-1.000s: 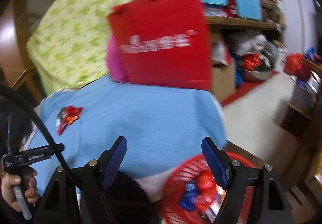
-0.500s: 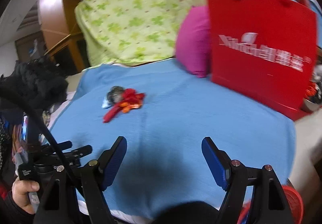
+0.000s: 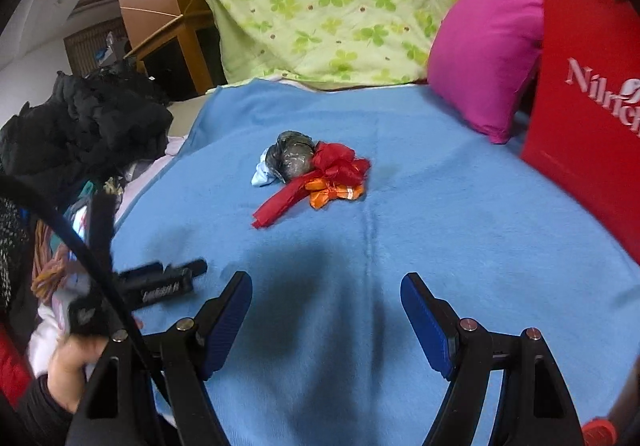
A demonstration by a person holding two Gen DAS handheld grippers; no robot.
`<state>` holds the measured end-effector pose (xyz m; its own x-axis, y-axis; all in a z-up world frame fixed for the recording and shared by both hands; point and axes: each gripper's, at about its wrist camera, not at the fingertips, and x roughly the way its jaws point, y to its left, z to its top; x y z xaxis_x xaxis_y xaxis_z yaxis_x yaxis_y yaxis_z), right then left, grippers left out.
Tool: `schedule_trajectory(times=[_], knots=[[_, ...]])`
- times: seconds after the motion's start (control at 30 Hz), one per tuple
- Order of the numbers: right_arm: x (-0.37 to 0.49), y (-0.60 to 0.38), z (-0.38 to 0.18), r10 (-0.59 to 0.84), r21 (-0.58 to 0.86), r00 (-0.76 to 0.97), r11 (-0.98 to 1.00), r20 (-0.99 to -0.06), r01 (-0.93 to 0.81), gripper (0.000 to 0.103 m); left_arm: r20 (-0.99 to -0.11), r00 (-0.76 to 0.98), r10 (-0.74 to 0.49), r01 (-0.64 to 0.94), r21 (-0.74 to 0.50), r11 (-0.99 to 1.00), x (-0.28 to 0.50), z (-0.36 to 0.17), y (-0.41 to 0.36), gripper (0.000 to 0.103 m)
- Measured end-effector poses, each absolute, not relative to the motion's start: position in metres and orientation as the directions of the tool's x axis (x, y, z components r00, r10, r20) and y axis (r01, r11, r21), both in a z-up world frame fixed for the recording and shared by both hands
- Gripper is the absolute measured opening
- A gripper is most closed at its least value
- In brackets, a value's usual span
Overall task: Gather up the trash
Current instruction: 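Grasp the red ribbon with the right gripper and lift it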
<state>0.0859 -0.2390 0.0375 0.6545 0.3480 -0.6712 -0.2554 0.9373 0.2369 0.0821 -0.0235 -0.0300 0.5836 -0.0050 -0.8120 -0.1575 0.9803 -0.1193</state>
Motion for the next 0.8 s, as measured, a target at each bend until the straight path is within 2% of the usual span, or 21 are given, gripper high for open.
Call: schedule_trajectory(times=[0.3,0.4,0.47,0.53,0.6,0.63,0.8], knots=[[0.197,-0.213,0.033,0.344,0.246,0.632,0.939,-0.695,-0.241,0.079,-0.812,0.583,-0.029,-0.137,-0.134,0.981,0.082,-0.032,-0.025,0.083],[0.228,-0.206,0.023,0.338,0.255,0.614,0.941,-0.713,-0.222,0.076,-0.811,0.584,-0.036,-0.138,-0.142,0.980,0.083,-0.032,-0.024,0.083],[0.244,-0.202,0.016,0.325,0.245,0.602,0.946,-0.730,-0.213,0.064,-0.811,0.584,-0.036,-0.138,-0.143,0.980,0.085,-0.032,-0.024,0.083],[0.259,-0.197,0.005,0.311,0.235,0.584,0.950,-0.750,-0.205,0.056,-0.811,0.583,-0.036,-0.134,-0.140,0.981,0.086,-0.033,-0.026,0.083],[0.271,-0.193,-0.006,0.297,0.222,0.567,0.954,-0.768,-0.200,0.056,-0.810,0.586,-0.040,-0.126,-0.139,0.982,0.086,-0.032,-0.027,0.083],[0.276,-0.192,-0.012,0.302,0.228,0.555,0.953,-0.775,-0.201,0.052,-0.809,0.586,-0.042,-0.122,-0.139,0.983,0.087,-0.033,-0.027,0.083],[0.271,-0.194,-0.012,0.318,0.235,0.566,0.948,-0.761,-0.216,0.025,-0.809,0.587,-0.039,-0.120,-0.135,0.984,0.088,-0.032,-0.029,0.083]])
